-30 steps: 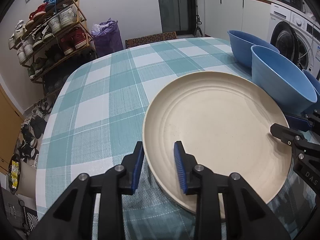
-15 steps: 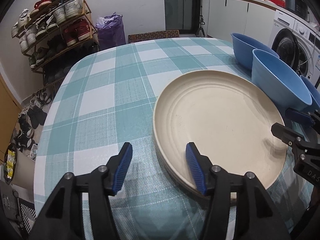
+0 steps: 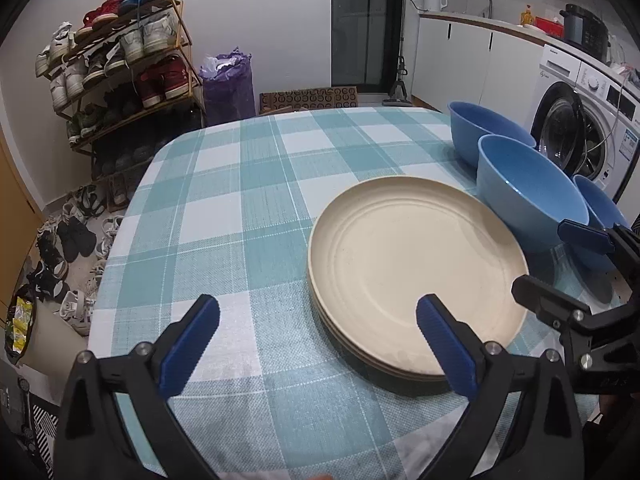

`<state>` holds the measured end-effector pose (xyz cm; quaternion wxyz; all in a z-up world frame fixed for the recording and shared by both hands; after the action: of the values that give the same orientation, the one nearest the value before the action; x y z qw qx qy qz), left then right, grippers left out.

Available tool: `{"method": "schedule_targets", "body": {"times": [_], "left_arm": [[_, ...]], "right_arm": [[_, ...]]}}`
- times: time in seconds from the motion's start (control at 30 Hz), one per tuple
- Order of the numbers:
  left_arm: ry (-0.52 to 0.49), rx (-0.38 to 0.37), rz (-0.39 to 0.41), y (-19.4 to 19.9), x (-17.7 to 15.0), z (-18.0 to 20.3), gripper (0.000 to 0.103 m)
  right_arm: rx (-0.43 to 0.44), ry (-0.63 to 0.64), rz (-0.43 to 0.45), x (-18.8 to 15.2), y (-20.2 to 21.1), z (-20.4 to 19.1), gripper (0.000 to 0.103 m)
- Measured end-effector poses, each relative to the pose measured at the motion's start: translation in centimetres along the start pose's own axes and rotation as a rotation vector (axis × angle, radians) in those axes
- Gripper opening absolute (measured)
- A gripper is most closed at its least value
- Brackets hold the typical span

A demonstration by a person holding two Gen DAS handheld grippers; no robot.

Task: Organize plates and bowls
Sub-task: 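Withdraw both tools up and away from the stacked plates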

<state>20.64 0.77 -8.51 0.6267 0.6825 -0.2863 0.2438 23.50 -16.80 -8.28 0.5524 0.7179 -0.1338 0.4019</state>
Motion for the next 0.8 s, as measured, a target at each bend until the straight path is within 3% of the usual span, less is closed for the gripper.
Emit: {"method": "schedule_targets", "body": {"times": [0.4, 0.8], "left_arm": [[0.012, -0.013, 0.062, 3.6, 1.9, 1.2, 0.103], [-0.02, -0.028, 0.107, 5.5, 4.9, 4.9, 0.103]], "right_arm": [[0.064, 0.011, 0.073, 2.1, 4.1, -0.2, 0.102], [0.029, 0.006, 0.113, 4.3, 8.9, 4.2, 0.102]]}}
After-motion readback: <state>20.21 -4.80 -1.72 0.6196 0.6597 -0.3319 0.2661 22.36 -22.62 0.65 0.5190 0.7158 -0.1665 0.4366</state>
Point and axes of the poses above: each gripper's, at about its wrist camera, not at the fingertips, and y roughly against the way its jaws point, z to its right, x to its top, the point moved 10 cm from there along -y, roughly the way its jaws point, and after that the axes turned 9 degrees about x, right-handed, at the moved point
